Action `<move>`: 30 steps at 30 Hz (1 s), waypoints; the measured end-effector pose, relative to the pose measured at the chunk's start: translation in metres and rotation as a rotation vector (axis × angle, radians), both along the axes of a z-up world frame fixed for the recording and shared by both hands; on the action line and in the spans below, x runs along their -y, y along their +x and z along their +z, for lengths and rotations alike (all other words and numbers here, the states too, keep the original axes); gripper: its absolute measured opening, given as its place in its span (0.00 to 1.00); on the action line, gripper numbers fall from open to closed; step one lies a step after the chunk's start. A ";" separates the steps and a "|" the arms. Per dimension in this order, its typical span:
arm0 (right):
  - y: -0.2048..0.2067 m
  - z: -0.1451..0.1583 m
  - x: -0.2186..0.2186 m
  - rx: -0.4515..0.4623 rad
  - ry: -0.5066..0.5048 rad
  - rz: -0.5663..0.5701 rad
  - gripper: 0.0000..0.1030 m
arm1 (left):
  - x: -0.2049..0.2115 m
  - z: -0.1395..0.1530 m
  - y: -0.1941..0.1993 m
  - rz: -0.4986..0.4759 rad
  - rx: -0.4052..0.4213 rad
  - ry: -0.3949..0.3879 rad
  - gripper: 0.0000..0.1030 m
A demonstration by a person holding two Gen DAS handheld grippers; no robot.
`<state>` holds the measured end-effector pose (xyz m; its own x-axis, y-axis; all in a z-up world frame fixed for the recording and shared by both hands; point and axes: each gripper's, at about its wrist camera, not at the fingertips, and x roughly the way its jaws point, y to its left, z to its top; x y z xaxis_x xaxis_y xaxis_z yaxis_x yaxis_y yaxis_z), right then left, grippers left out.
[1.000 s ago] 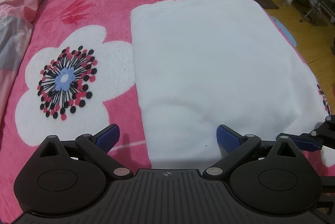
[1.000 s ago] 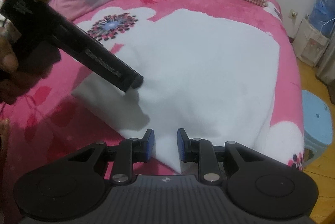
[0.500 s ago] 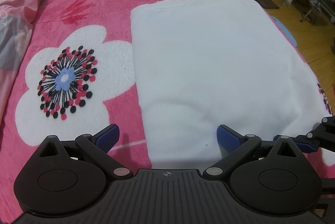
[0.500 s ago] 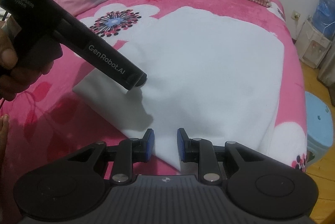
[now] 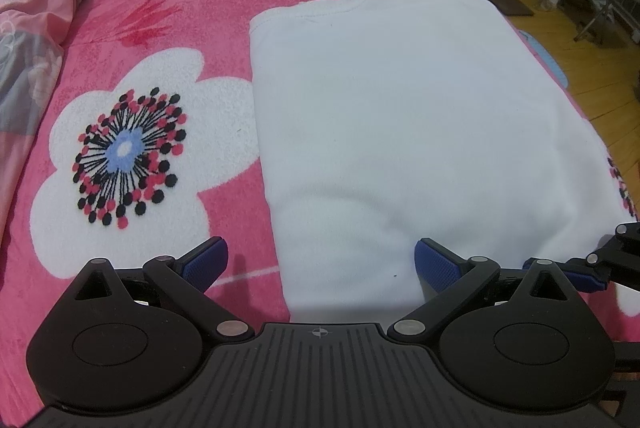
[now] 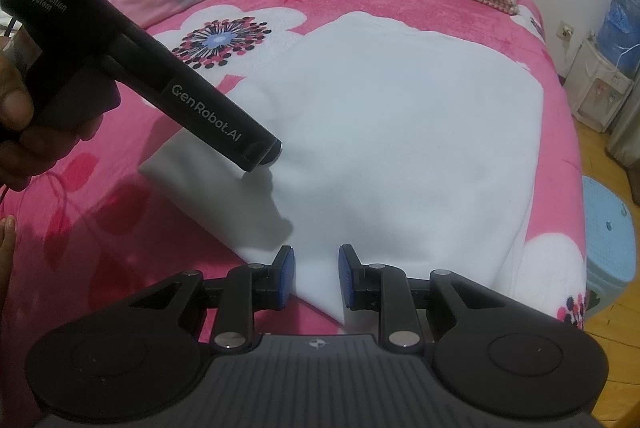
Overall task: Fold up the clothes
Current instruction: 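Sweep the right tool over the sweatshirt surface to flatten it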
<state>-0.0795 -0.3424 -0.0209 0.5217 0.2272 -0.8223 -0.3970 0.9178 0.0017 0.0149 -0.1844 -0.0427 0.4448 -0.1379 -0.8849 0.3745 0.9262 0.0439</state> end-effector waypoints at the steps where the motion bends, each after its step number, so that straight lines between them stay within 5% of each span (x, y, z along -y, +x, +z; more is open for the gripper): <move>1: 0.000 0.000 0.000 0.000 0.000 0.000 0.25 | 0.000 0.000 0.000 0.000 0.000 0.000 0.98; 11: 0.003 0.001 0.010 0.016 0.009 -0.034 0.25 | -0.001 0.001 0.001 0.004 -0.003 -0.015 0.98; 16: 0.008 0.002 0.025 0.036 0.027 -0.090 0.25 | -0.025 0.022 0.000 0.049 0.117 -0.190 0.97; 20: 0.012 0.003 0.037 0.052 0.042 -0.135 0.25 | -0.025 0.029 -0.004 -0.013 0.150 -0.272 0.91; 24: 0.016 0.004 0.050 0.069 0.056 -0.180 0.21 | -0.007 0.014 -0.008 -0.094 0.119 -0.213 0.62; 27: 0.021 0.011 0.052 0.071 0.044 -0.195 0.19 | 0.005 0.003 -0.012 -0.135 0.122 -0.125 0.60; 30: 0.030 0.031 0.046 0.131 0.007 -0.198 0.18 | 0.004 0.005 -0.009 -0.118 0.098 -0.120 0.60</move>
<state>-0.0496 -0.3882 0.0100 0.6591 0.1147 -0.7433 -0.2060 0.9780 -0.0318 0.0063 -0.1888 -0.0380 0.5027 -0.2961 -0.8122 0.4801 0.8769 -0.0226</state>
